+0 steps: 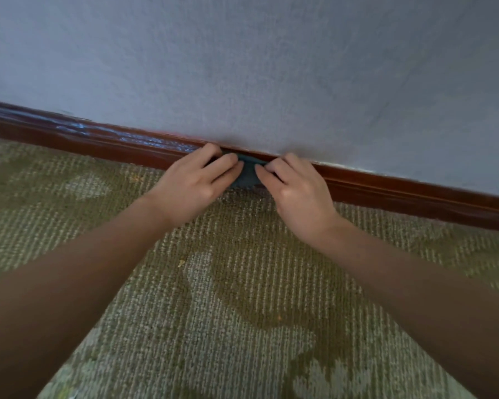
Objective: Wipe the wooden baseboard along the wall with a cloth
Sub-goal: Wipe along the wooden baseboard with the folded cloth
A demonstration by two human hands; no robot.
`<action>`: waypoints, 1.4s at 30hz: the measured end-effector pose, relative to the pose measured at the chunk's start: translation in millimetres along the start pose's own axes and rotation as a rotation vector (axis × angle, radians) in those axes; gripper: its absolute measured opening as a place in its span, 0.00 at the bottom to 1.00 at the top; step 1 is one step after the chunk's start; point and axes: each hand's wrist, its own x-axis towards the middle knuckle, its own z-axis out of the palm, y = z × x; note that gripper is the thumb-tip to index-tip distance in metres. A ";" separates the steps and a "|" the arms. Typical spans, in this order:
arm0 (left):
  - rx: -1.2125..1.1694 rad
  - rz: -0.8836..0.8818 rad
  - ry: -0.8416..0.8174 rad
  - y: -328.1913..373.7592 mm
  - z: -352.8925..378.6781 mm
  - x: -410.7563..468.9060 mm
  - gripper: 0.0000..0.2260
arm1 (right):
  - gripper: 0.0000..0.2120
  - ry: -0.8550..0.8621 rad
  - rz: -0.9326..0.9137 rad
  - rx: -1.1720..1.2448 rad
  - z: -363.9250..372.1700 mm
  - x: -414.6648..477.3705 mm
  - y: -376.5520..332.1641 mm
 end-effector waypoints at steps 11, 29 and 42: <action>-0.005 -0.146 0.113 -1.0 5.6 -14.2 0.11 | 0.15 -0.034 -0.039 -0.039 2.0 16.6 -14.7; -0.093 -0.274 0.108 -12.9 0.0 -33.4 0.12 | 0.13 -0.084 -0.139 -0.041 6.4 34.9 -25.2; -0.148 -0.233 -0.007 -7.2 -21.2 -14.3 0.11 | 0.22 -0.037 0.055 0.074 5.5 20.9 -24.5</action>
